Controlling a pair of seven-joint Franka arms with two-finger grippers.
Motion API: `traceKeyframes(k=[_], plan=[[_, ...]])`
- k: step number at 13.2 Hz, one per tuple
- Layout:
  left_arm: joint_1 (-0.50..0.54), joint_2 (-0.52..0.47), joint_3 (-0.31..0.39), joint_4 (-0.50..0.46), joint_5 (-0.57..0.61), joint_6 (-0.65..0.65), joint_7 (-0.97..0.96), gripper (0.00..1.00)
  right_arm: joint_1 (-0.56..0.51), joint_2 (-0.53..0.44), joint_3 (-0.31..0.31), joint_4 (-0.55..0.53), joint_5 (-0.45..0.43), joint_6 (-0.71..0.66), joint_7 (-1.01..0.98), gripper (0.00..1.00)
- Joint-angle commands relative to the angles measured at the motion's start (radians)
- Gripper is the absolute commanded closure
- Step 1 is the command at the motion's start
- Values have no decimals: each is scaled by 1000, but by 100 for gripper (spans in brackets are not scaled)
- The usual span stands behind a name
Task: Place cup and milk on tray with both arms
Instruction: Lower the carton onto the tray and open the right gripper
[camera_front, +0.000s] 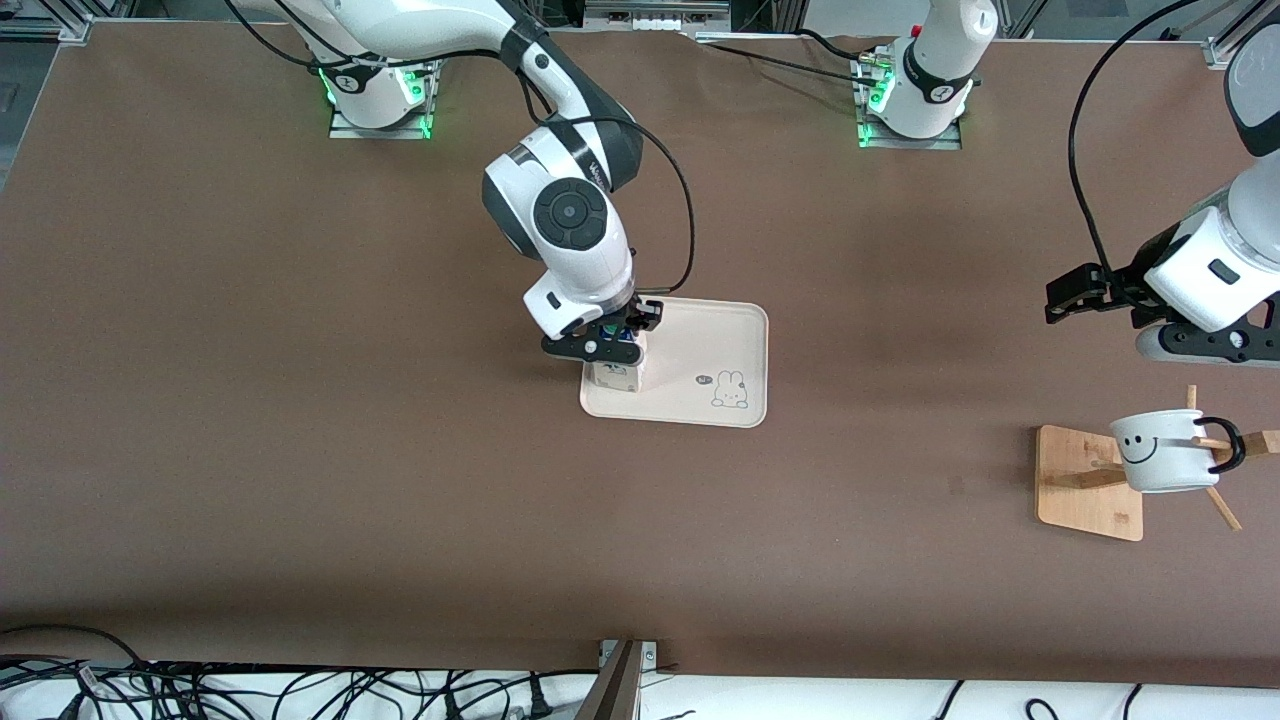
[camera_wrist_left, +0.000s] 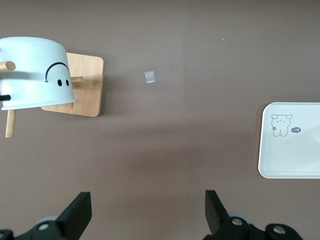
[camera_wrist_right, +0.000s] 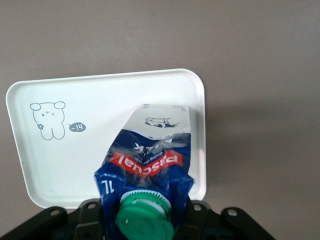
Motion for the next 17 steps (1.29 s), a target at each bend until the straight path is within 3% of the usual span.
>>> traceKeyframes(k=[1, 2, 9, 17], plan=[[-10, 11, 2, 27, 12, -12, -13, 0, 4, 23, 2, 26, -9, 7, 17, 31], [-8, 10, 2, 25, 12, -13, -13, 0, 4, 19, -3, 28, -9, 7, 11, 0], [-10, 10, 2, 27, 12, -13, -13, 0, -65, -143, -25, 43, -2, -98, -6, 0], [-8, 10, 2, 25, 11, -10, -13, 0, -233, -305, -93, 26, 6, -356, -377, 0]])
